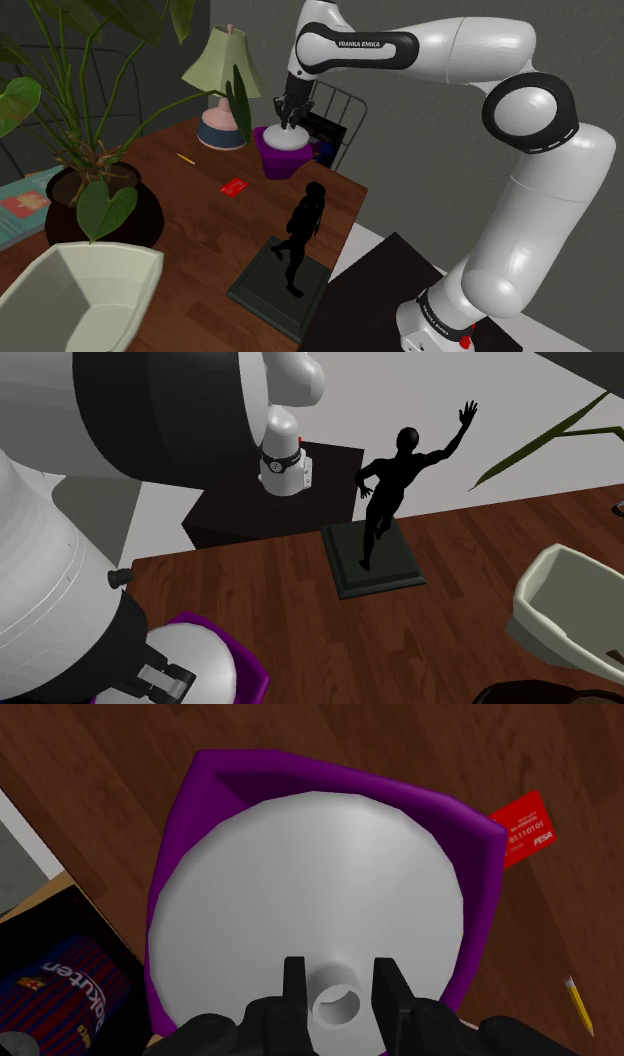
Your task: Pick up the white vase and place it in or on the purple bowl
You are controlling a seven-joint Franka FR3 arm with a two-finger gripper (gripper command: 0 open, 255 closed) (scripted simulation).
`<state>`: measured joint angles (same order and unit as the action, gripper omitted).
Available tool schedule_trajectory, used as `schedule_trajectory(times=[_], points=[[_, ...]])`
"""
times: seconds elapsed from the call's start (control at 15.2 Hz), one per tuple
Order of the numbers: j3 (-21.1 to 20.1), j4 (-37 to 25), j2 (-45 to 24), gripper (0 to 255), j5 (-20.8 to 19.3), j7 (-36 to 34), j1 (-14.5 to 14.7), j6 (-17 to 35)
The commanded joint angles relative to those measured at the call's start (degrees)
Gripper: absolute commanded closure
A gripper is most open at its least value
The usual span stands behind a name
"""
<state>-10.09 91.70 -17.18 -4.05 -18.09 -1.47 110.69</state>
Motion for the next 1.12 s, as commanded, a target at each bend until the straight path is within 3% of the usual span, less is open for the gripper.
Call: schedule_trajectory(times=[0.0, 0.2, 0.26, 0.59, 0.86, 1.06], points=[[0.01, 0.09, 0.01, 255, 0.0, 0.02, -0.02, 0.12], [0.01, 0.09, 0.01, 255, 0.0, 0.02, -0.02, 0.12], [0.01, 0.09, 0.01, 0, 0.0, 0.02, -0.02, 0.12], [0.01, 0.09, 0.01, 0, 0.0, 0.01, -0.02, 0.12], [-0.14, -5.89, 0.94, 0, 0.26, 0.23, 0.11, -6.78], [-0.14, -5.89, 0.94, 0, 0.26, 0.23, 0.11, -6.77]])
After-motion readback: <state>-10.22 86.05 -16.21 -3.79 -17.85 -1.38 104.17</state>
